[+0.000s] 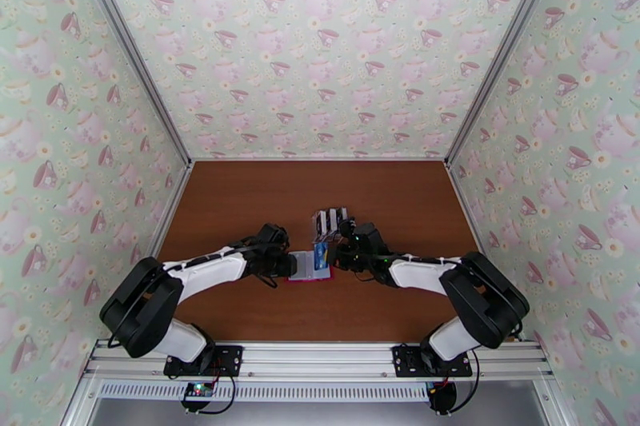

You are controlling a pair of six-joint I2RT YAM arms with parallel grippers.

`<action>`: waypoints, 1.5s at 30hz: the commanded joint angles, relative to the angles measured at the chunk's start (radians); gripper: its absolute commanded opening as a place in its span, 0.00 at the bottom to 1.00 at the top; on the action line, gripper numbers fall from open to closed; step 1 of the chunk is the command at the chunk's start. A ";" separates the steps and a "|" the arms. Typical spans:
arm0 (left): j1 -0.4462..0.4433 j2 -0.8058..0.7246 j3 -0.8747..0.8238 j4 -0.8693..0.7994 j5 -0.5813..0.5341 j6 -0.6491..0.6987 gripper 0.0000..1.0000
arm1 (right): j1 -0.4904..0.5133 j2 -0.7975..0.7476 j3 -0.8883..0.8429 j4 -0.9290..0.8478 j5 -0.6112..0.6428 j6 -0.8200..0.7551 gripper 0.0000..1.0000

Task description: Put the credit cards into the card holder

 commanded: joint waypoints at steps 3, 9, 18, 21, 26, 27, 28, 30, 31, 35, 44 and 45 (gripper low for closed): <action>-0.003 0.022 -0.021 0.014 -0.032 0.007 0.46 | 0.010 0.034 0.000 0.059 -0.013 0.019 0.00; -0.002 0.039 -0.027 0.026 -0.029 0.007 0.46 | 0.010 0.056 0.001 0.071 -0.005 0.020 0.00; 0.001 0.041 -0.041 0.040 -0.023 0.005 0.43 | 0.020 0.084 0.011 0.092 -0.013 0.032 0.00; 0.001 0.042 -0.044 0.041 -0.021 0.002 0.41 | 0.029 0.089 0.015 0.094 -0.010 0.034 0.00; 0.002 0.034 -0.056 0.046 -0.018 -0.009 0.40 | 0.037 0.106 0.016 0.108 -0.010 0.045 0.00; 0.002 0.034 -0.057 0.046 -0.017 -0.010 0.40 | 0.038 0.107 0.015 0.112 -0.012 0.048 0.00; 0.001 0.034 -0.058 0.046 -0.016 -0.012 0.40 | 0.040 0.109 0.014 0.114 -0.012 0.049 0.00; 0.002 0.033 -0.063 0.048 -0.016 -0.015 0.39 | 0.044 0.112 0.016 0.117 -0.011 0.051 0.00; 0.002 0.034 -0.065 0.049 -0.015 -0.016 0.38 | 0.047 0.114 0.016 0.117 -0.010 0.052 0.00; 0.000 0.033 -0.076 0.058 -0.010 -0.025 0.37 | 0.054 0.120 0.018 0.122 -0.009 0.057 0.00; -0.012 0.043 -0.092 0.089 -0.001 -0.049 0.37 | 0.064 0.138 0.023 0.134 -0.016 0.066 0.00; -0.014 0.044 -0.093 0.090 0.000 -0.050 0.37 | 0.065 0.140 0.024 0.135 -0.016 0.068 0.00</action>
